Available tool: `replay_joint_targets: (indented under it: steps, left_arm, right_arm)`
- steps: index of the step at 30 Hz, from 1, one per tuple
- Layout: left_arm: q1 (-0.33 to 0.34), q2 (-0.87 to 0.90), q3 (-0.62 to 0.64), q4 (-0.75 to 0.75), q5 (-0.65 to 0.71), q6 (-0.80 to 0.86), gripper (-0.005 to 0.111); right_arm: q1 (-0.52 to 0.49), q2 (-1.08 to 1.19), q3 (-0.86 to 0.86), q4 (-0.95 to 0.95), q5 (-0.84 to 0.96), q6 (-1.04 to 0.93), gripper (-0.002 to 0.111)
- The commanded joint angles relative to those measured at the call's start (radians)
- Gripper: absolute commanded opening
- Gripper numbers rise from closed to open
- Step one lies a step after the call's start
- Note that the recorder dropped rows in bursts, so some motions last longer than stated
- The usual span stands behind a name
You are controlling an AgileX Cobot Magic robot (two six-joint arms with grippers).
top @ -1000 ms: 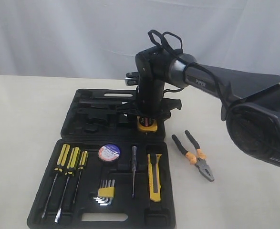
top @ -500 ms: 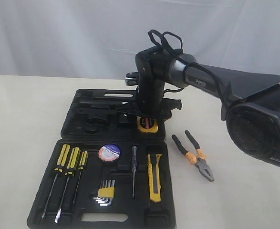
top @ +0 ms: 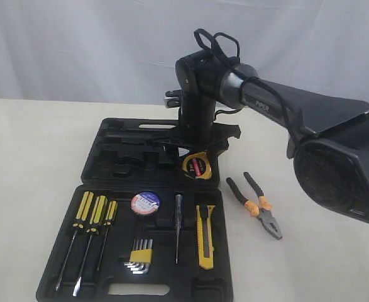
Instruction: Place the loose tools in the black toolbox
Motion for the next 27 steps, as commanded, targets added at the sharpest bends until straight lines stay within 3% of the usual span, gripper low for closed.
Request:
replay_joint_targets:
  steps: [1, 4, 6, 8, 11, 27]
  left_arm:
    - [-0.005, -0.001, 0.003, -0.01, -0.01, -0.002, 0.0]
    - [-0.005, -0.001, 0.003, -0.01, -0.01, -0.002, 0.0]
    - [-0.005, -0.001, 0.003, -0.01, -0.01, -0.002, 0.0]
    - [-0.005, -0.001, 0.003, -0.01, -0.01, -0.002, 0.0]
    - [-0.005, -0.001, 0.003, -0.01, -0.01, -0.002, 0.0]
    - [-0.005, -0.001, 0.003, -0.01, -0.01, -0.002, 0.0]
  right_arm:
    - [-0.001, -0.006, -0.073, -0.013, 0.013, -0.017, 0.072]
    - [0.001, -0.006, -0.106, -0.013, 0.013, -0.018, 0.072]
    - [0.001, -0.006, -0.111, -0.013, 0.013, -0.027, 0.064]
    - [0.001, -0.006, -0.111, -0.013, 0.013, -0.048, 0.046]
    - [0.001, -0.006, -0.111, -0.015, 0.013, -0.091, 0.002]
    - [-0.001, 0.053, -0.109, -0.07, 0.013, -0.112, -0.001]
